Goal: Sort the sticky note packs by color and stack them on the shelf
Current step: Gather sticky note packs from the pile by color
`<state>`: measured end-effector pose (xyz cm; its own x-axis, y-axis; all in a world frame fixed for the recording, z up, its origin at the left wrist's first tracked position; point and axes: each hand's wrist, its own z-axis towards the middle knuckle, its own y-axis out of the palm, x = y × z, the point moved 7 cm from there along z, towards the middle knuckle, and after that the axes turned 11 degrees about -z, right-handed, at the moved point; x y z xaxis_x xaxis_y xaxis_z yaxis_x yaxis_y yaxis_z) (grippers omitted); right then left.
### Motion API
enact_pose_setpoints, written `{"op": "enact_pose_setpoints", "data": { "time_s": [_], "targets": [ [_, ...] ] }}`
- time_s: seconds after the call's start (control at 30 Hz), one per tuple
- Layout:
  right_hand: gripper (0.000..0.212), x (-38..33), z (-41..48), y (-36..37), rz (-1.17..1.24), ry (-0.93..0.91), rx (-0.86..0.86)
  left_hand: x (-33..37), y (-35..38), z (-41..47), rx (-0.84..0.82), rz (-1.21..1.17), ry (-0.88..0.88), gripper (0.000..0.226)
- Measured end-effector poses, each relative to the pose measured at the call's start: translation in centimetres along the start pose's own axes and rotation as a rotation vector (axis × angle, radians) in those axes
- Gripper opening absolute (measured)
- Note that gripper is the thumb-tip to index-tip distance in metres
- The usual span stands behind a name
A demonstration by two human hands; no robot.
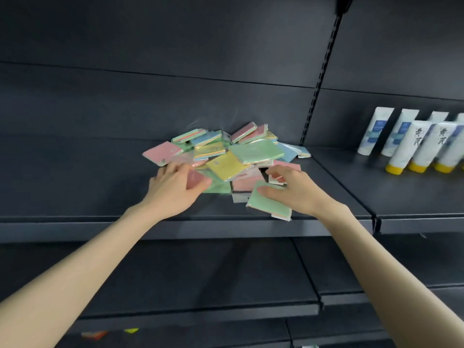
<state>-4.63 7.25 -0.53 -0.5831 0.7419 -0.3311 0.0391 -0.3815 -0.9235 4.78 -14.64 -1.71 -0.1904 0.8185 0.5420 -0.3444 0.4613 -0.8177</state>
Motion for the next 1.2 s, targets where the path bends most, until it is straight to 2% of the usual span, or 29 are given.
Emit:
{"op": "enact_pose_setpoints", "data": {
  "time_s": [0.13, 0.3, 0.37, 0.47, 0.63, 0.87, 1.0, 1.2],
  "targets": [
    [0.057, 0.1, -0.6, 1.2, 0.014, 0.053, -0.094, -0.8, 0.5, -0.3, -0.036, 0.037, -0.071, 0.058],
    [0.063, 0.8, 0.1, 1.3, 0.051, 0.065, -0.086, -0.6, 0.7, -0.5, -0.025, 0.078, -0.082, 0.052],
    [0.065, 1.1, 0.4, 1.3, 0.051, 0.072, -0.081, -0.3, 0.5, -0.5, -0.003, 0.042, -0.101, 0.057],
    [0.069, 1.2, 0.9, 1.3, 0.022, 0.052, -0.064, -0.2, 0.4, -0.1, 0.015, -0.016, -0.150, 0.077],
    [0.068, 1.5, 1.9, 1.4, -0.003, 0.012, -0.050, 0.7, 1.4, 0.4, -0.037, -0.197, -0.155, 0.091],
    [0.066, 2.1, 2.6, 1.0, 0.038, 0.004, 0.017, 1.8, 1.7, 0.6, -0.050, -0.360, -0.141, 0.089],
    [0.072, 2.8, 2.5, 1.4, 0.088, 0.056, 0.046, 1.7, 1.9, 0.7, -0.040, -0.348, -0.116, 0.093],
    [0.069, 2.4, 2.2, 1.4, 0.087, 0.045, 0.072, 2.0, 2.4, 0.5, -0.100, -0.290, -0.064, 0.084]
  ]
}}
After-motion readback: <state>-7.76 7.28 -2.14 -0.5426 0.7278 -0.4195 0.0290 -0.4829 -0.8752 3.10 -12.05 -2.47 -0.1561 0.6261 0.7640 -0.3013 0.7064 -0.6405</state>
